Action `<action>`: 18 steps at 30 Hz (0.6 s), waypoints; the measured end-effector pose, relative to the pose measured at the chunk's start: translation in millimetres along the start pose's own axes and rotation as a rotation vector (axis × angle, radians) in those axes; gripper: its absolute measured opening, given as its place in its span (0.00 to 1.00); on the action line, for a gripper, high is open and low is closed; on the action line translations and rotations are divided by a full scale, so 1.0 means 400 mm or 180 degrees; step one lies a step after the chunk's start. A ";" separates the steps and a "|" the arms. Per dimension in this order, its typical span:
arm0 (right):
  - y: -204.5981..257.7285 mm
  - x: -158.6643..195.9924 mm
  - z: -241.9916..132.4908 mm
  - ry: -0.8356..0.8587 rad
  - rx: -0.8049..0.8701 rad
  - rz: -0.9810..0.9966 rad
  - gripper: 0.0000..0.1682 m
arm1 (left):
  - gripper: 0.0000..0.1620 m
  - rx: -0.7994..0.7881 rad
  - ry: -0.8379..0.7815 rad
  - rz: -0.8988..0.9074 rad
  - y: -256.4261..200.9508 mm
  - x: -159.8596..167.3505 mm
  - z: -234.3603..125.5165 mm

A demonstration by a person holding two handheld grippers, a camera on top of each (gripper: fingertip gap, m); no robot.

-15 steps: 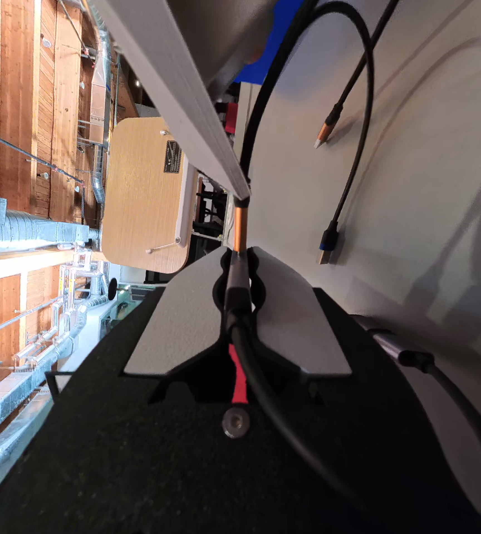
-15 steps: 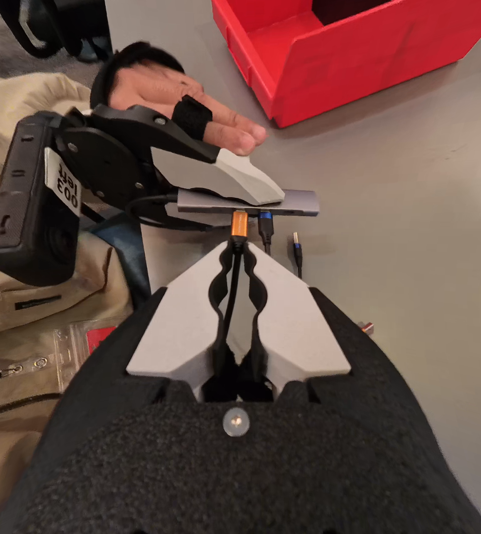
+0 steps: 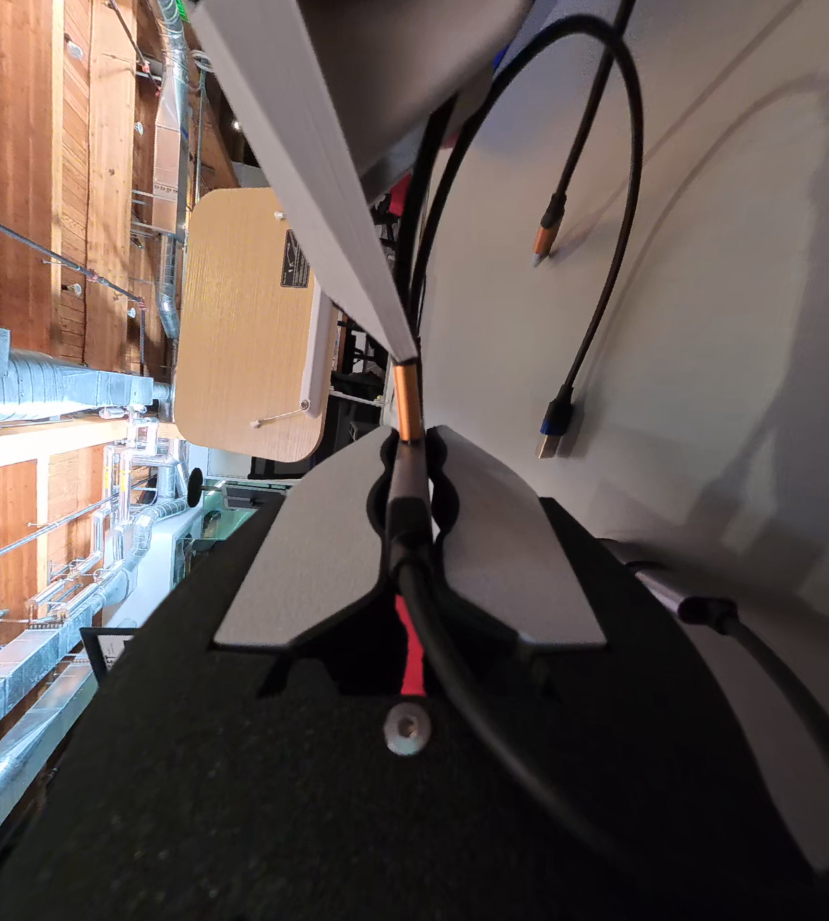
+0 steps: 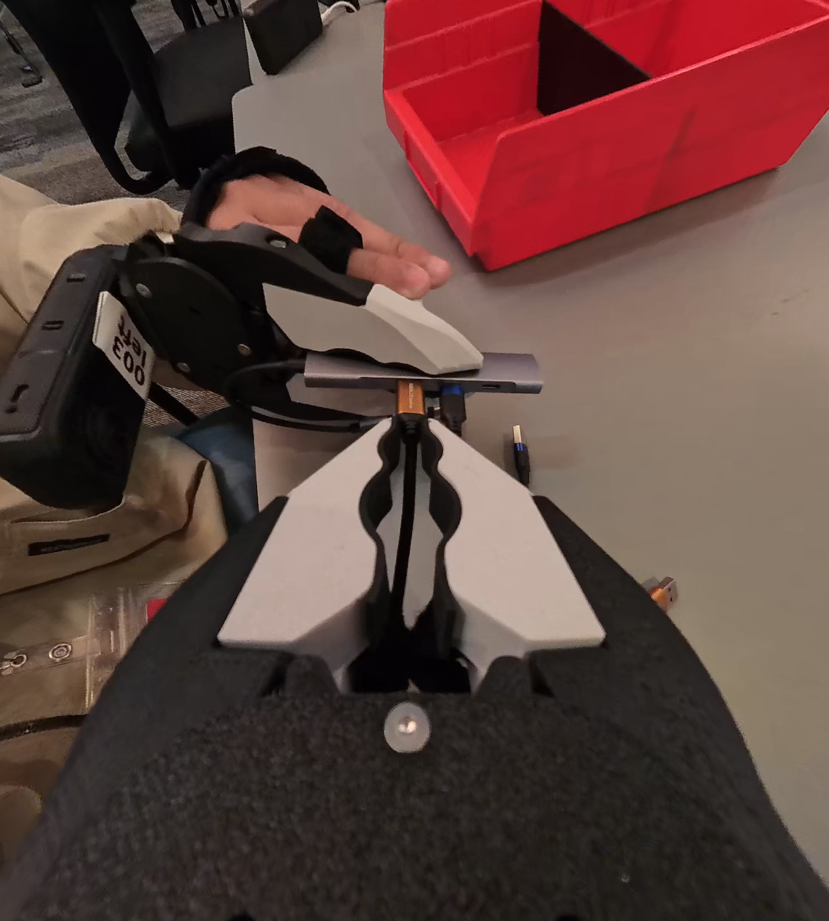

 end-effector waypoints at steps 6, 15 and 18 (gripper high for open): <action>-0.005 0.003 0.002 -0.0037 -0.0009 0.0061 0.04 | 0.06 -0.0048 0.0022 -0.0020 0.003 0.001 0.004; -0.033 -0.065 -0.211 -0.1263 0.0450 0.0094 0.20 | 0.06 0.1164 -0.0330 -0.2561 0.077 0.063 0.027; -0.060 -0.050 -0.257 -0.1441 0.0757 0.0110 0.20 | 0.06 0.1729 -0.0797 -0.3354 0.086 0.073 0.022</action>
Point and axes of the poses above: each gripper's, where its closed fingertips meet, z out along the fingers, x out of its underside, y = z × x across the jaws, the point moved 7 cm from there along -z, back along the fingers, and after that the axes turned 13 degrees about y, right-handed, at the moved point
